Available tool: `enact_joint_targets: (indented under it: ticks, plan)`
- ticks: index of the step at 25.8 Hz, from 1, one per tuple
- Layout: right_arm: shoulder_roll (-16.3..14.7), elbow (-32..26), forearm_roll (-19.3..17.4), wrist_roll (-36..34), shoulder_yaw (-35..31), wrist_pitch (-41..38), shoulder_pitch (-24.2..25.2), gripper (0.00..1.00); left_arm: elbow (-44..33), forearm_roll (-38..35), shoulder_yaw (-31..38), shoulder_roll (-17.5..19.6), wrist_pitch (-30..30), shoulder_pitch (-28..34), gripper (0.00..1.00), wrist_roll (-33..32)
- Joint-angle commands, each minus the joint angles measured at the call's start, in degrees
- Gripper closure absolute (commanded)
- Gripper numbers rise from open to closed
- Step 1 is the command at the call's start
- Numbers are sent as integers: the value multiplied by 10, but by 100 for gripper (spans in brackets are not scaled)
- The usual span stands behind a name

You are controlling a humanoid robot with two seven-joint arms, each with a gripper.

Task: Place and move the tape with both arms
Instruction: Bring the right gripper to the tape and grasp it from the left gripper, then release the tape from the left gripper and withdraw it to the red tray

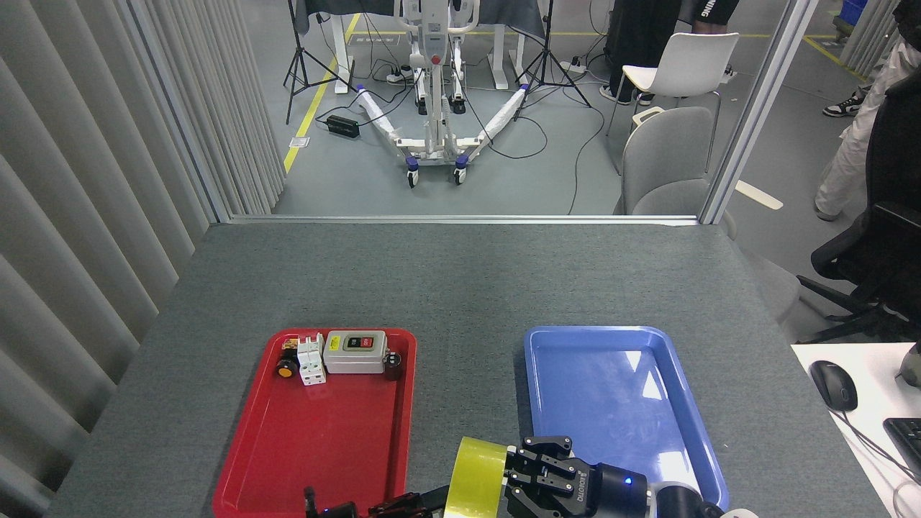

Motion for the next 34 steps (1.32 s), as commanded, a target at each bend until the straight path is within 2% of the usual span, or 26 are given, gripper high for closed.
enact_joint_targets:
  ticks: [1,2,3,5,7,9,11,13,14,16,18,19,20,21,23,26,28,30,32,34]
  plan:
    - [0,0,0,-2,0,-1,1,75,-3,-6,14,0,9,0,8,33]
    - [0,0,0,-2,0,-1,2,75,-6,-14,20,0,13,1,15,44]
    - [0,0,0,-2,-2,-1,3,75,-10,-26,24,0,18,1,18,57]
    - [0,0,-1,-2,-8,-1,6,74,-19,-60,35,-1,31,2,19,104]
    - [1,0,-1,-2,-9,-1,8,74,-33,-91,52,0,43,7,14,162]
    - [0,-1,-2,-2,-12,-1,14,74,-53,-98,80,0,47,20,13,214]
    - [1,-2,-2,-1,-40,-1,27,74,-70,-100,107,1,47,35,18,268]
    - [1,-6,-2,0,-91,-1,61,74,-83,-123,119,1,45,39,21,313]
    - [1,-9,-2,4,-126,-1,80,74,-90,-159,119,1,41,41,21,330]
    - [13,-11,-3,26,-194,-1,111,74,-112,-281,115,-1,23,44,21,363]
    - [55,-11,-1,54,-273,-1,133,74,-145,-442,107,-3,22,44,22,438]
    - [83,-11,-1,74,-322,-1,143,74,-158,-527,87,-3,35,44,30,495]
    - [111,-11,-1,102,-371,-1,151,74,-173,-601,66,-3,72,44,42,550]
    - [138,-11,-1,134,-414,-1,153,74,-178,-654,50,-3,136,44,46,596]
    - [187,-14,1,199,-479,-1,150,75,-166,-670,12,-3,284,42,46,627]
    - [216,-31,8,258,-526,-1,148,75,-158,-671,-47,2,435,40,39,642]
    - [217,-36,41,284,-534,-1,136,75,-151,-670,-57,3,464,40,31,663]
    - [212,-33,95,304,-533,77,113,75,-143,-671,-57,3,466,41,28,675]
    - [202,-26,130,314,-526,167,102,75,-134,-673,-57,4,469,41,25,675]
    - [160,-17,132,315,-497,231,97,75,-121,-678,-57,3,471,41,22,675]
